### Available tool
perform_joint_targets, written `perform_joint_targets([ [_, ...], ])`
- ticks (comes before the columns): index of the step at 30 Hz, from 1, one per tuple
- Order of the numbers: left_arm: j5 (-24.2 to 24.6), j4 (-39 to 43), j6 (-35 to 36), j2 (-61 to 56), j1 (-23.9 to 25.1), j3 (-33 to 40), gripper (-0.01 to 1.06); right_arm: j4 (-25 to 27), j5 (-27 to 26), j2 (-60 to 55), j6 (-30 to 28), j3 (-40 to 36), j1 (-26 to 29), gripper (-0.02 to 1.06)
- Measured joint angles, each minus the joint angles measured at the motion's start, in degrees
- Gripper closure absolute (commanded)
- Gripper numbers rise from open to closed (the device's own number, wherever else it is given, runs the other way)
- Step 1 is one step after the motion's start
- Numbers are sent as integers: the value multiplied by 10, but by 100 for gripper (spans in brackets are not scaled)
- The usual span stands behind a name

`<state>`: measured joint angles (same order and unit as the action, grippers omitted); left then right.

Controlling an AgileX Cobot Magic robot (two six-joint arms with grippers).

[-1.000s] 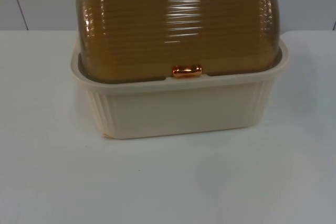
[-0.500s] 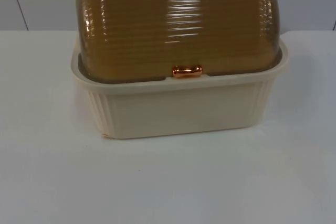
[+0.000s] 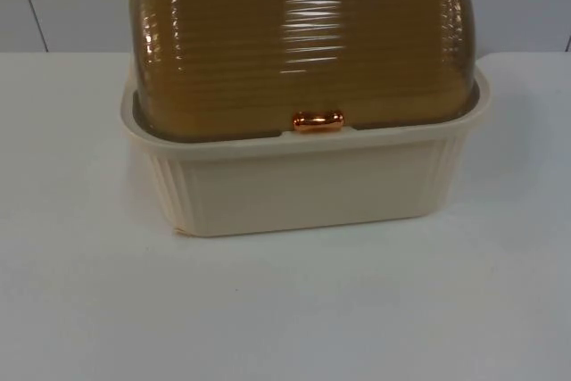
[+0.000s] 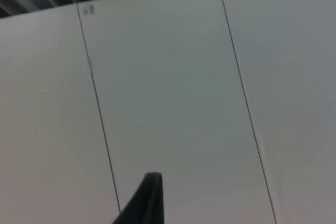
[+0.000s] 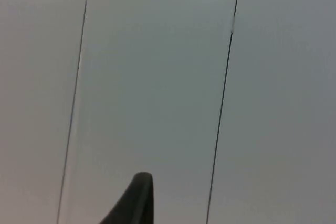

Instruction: Open the box lid with the left hand, place the block into the box with the right hand, then close the box lid with the left hand.

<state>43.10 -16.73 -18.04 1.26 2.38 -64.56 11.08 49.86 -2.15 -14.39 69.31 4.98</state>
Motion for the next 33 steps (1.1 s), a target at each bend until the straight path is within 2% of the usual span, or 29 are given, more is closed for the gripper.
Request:
perform_joint_targets([
  [2, 2, 0, 1, -4, 0, 0, 0, 5, 10, 9, -1, 1, -6, 0],
  [5, 19, 0, 12, -13, 0, 0, 0, 31, 36, 23, -2, 4, -44, 0],
  [7, 43, 1, 19, -13, 0, 0, 0, 34, 48, 23, -2, 5, -72, 0],
  [10, 60, 2, 21, -13, 0, 0, 0, 26, 57, 23, -2, 11, -85, 0],
  [15, 71, 9, 24, -13, 0, 0, 0, 22, 76, 23, -8, 23, -86, 0],
  [23, 89, 11, 25, -13, 0, 0, 0, 14, 155, 23, -17, 24, -86, 0],
  [30, 109, 15, 25, -13, 0, 0, 0, 11, 150, 23, -17, 37, -86, 0],
  [33, 131, 30, 26, -13, 0, 16, 0, 8, 145, 23, -17, 18, -86, 0],
])
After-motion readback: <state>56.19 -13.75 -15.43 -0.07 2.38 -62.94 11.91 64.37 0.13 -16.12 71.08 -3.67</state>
